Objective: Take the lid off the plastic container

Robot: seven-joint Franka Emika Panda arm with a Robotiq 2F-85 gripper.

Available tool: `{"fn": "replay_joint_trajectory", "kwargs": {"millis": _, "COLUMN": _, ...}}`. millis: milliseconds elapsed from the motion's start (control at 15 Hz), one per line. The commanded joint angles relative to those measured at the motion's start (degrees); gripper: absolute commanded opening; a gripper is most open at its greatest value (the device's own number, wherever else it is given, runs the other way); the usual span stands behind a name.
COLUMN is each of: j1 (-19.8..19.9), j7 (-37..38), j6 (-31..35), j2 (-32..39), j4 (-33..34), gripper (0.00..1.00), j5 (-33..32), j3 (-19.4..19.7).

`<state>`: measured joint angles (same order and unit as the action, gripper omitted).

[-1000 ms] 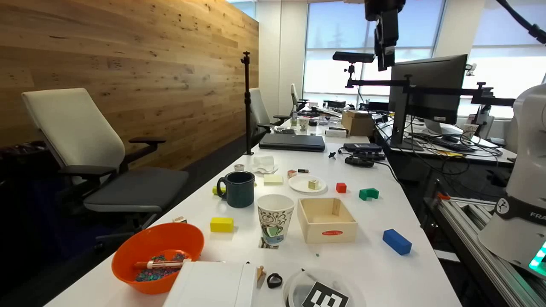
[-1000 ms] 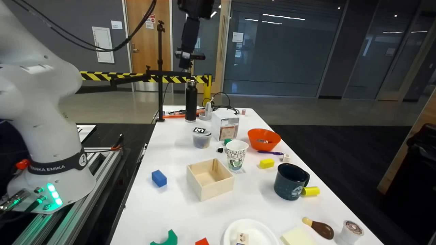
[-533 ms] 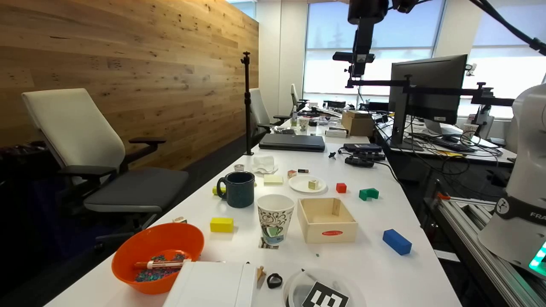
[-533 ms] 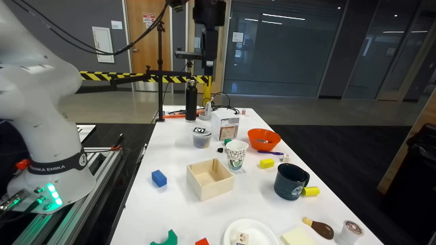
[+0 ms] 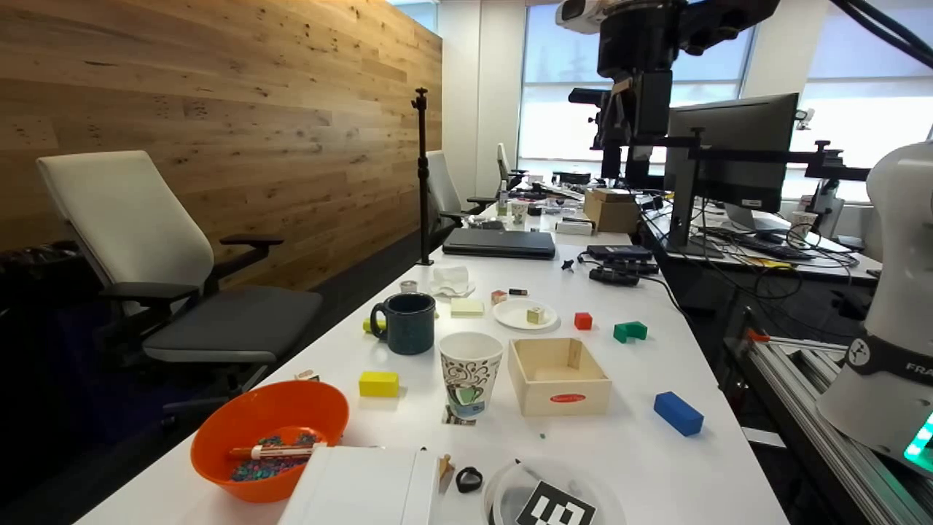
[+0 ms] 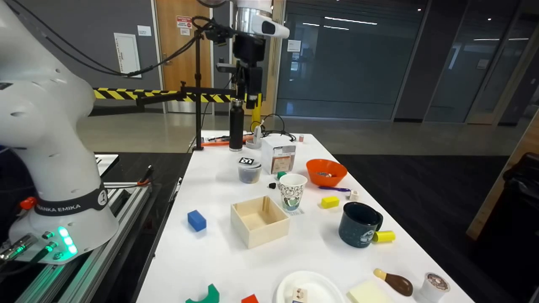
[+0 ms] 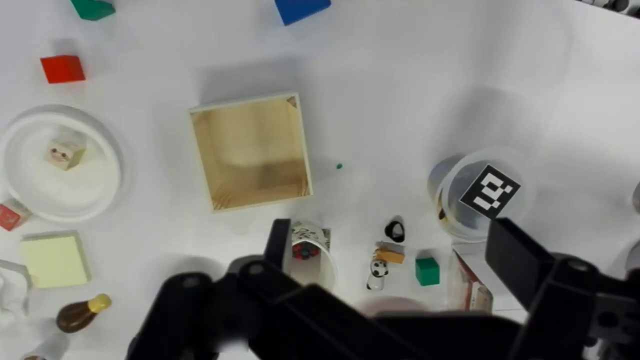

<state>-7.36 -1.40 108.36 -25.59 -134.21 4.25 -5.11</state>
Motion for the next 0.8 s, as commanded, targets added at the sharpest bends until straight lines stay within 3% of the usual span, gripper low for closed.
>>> {"fn": "replay_joint_trajectory", "kwargs": {"millis": 0, "j1": -2.63, "j7": -1.32, "j6": 4.27, "j2": 3.55, "j4": 0.4, "gripper": 1.0, "j5": 1.8, "j3": -2.17}}
{"fn": "replay_joint_trajectory", "kwargs": {"millis": 333, "j1": -3.02, "j7": -0.29, "j6": 3.75, "j2": 4.41, "j4": 0.2, "gripper": 1.0, "j5": 0.39, "j3": -3.07}}
{"fn": "replay_joint_trajectory", "kwargs": {"millis": 733, "j1": -2.34, "j7": 8.47, "j6": 14.27, "j2": 7.3, "j4": -1.89, "gripper": 1.0, "j5": 1.71, "j3": -4.34}}
